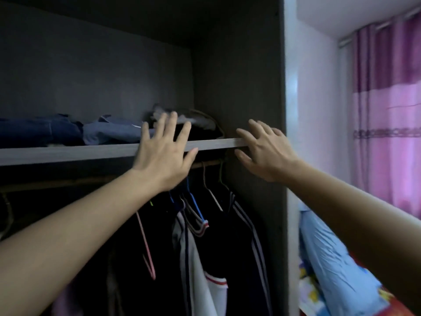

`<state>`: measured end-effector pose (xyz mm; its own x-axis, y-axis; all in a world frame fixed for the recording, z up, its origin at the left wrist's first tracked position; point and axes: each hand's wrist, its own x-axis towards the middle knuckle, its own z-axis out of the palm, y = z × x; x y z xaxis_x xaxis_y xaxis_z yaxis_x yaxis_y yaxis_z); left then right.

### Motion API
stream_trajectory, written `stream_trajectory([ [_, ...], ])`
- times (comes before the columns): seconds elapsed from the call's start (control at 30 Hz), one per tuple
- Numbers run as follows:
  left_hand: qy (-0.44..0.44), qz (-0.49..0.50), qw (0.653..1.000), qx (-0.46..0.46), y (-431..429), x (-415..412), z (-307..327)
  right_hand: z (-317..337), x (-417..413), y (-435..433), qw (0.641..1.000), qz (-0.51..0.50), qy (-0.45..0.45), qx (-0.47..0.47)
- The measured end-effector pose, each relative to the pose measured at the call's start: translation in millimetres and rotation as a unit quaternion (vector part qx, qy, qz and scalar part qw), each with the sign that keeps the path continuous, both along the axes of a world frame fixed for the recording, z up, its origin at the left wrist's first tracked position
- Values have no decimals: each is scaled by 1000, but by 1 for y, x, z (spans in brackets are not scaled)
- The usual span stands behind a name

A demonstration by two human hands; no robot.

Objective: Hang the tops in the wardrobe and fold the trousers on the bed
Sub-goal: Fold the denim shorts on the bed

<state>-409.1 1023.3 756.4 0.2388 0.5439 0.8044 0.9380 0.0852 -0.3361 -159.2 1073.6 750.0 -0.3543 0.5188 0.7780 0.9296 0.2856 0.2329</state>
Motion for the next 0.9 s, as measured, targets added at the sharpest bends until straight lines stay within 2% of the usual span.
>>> stream_trajectory([
  [0.17, -36, -40, 998, -24, -21, 61, -25, -29, 109, -65, 996, -88, -33, -4],
  [0.33, -119, -136, 983, -38, -42, 175, -61, -78, 236, -123, 985, -159, 50, -52],
  [0.47, -121, -195, 970, -86, -53, 304, -134, -143, 339, -165, 970, -203, 55, -118],
  [0.6, -96, -249, 950, -162, -63, 467, -199, -194, 462, -219, 946, -271, 58, -168],
  [0.77, -75, -353, 903, -233, -110, 657, -251, -239, 614, -299, 903, -372, 87, -198],
  [0.9, -39, -438, 866, -238, -149, 766, -280, -271, 713, -353, 866, -438, 122, -210],
])
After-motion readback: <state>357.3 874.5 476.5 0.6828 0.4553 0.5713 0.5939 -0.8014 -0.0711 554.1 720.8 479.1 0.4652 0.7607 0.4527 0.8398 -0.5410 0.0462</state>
